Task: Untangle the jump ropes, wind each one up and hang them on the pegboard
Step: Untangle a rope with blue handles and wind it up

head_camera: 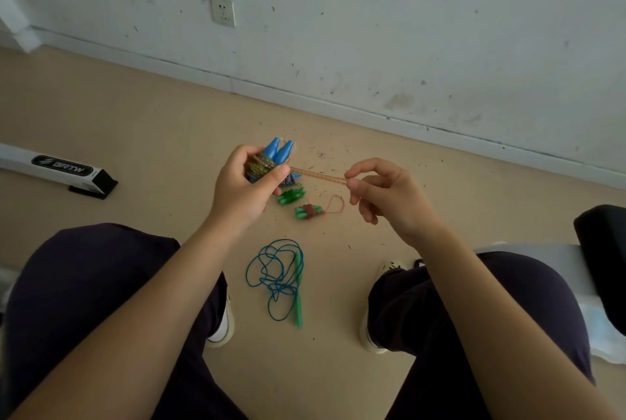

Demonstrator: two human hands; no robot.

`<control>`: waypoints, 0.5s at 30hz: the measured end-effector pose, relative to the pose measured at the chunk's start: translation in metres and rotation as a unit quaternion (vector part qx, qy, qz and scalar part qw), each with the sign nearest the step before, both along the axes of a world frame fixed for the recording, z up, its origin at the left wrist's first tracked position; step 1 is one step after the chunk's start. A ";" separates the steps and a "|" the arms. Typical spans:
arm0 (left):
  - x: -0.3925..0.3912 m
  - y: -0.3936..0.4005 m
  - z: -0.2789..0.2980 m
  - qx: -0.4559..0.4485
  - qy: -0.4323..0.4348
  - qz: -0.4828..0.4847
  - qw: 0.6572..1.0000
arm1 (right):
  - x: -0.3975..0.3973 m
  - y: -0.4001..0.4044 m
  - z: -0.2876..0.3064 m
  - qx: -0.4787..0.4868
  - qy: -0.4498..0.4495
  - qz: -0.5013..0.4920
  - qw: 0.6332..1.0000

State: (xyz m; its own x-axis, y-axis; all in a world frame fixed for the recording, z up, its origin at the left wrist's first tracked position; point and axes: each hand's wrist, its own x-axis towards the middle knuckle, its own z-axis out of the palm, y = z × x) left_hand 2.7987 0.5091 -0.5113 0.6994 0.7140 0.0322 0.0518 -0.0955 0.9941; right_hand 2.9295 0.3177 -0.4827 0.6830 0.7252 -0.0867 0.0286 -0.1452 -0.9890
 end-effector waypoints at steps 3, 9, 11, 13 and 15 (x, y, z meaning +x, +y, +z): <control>0.000 -0.002 0.001 0.035 0.013 0.005 0.999 | -0.004 0.003 0.001 0.027 0.005 -0.015 0.999; -0.001 0.011 0.000 0.021 0.000 0.073 0.997 | 0.005 0.000 -0.003 0.050 -0.010 -0.107 0.993; -0.002 0.012 0.002 0.004 -0.005 0.060 0.998 | 0.009 -0.001 -0.003 0.051 -0.017 -0.117 0.992; -0.002 0.008 0.002 -0.006 0.001 0.014 1.000 | 0.009 -0.001 -0.006 0.038 -0.035 -0.115 0.992; -0.001 0.002 0.001 -0.015 0.007 -0.050 0.999 | 0.005 0.001 -0.010 0.000 -0.090 -0.108 0.990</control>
